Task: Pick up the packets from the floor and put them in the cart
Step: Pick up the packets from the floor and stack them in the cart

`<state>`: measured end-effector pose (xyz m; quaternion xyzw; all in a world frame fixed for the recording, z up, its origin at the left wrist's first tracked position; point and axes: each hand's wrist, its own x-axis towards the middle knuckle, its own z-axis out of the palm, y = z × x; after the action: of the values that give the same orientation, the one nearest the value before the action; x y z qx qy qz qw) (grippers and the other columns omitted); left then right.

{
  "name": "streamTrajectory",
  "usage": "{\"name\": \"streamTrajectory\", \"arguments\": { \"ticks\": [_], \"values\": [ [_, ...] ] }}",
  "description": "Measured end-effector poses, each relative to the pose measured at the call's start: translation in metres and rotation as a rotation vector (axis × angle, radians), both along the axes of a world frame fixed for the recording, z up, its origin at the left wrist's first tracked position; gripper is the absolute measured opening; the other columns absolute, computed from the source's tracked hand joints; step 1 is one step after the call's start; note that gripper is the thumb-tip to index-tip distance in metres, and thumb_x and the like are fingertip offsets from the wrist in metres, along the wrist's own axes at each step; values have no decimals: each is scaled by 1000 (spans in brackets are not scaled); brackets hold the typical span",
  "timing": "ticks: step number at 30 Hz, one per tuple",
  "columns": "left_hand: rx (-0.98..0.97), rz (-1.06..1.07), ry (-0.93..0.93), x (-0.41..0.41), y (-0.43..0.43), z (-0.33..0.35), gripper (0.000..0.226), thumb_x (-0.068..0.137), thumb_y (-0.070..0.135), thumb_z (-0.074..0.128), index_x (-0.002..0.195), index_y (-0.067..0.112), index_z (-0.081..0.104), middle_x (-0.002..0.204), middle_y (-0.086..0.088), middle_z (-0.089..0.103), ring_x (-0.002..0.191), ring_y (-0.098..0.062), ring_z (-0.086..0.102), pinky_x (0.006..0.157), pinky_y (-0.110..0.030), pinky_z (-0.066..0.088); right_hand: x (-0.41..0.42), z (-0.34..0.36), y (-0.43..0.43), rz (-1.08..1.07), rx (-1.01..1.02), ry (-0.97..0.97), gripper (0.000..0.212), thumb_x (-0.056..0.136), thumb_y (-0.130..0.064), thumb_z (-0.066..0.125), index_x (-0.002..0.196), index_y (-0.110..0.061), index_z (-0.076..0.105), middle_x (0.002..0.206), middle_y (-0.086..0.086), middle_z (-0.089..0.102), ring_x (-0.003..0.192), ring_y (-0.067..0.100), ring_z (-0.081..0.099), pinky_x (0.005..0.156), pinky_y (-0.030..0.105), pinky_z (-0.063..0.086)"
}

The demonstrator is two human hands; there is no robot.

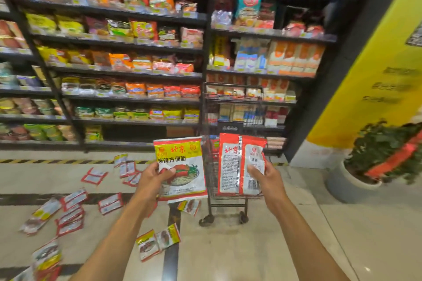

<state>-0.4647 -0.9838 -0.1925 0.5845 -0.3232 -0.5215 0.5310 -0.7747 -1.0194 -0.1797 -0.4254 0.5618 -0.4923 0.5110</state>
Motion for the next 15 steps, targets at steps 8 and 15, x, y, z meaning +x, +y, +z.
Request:
{"name": "streamTrajectory", "arguments": {
  "ticks": [8, 15],
  "values": [
    [20, -60, -38, -119, -73, 2, 28, 93, 12, 75, 119, 18, 68, 108, -4, 81, 92, -31, 79, 88, -57, 62, -133, -11, -44, -130, 16, 5, 31, 95, -15, 75, 126, -16, 68, 107, 4, 81, 89, 26, 80, 74, 42, 67],
    [36, -105, -56, -156, -141, -13, 26, 95, 11, 72, 119, 20, 67, 106, -1, 81, 91, -29, 80, 78, -47, 64, -169, -34, -98, -174, 70, -9, 28, 96, -17, 75, 123, -20, 70, 107, 3, 81, 91, 27, 80, 82, 52, 65]
  ]
}}
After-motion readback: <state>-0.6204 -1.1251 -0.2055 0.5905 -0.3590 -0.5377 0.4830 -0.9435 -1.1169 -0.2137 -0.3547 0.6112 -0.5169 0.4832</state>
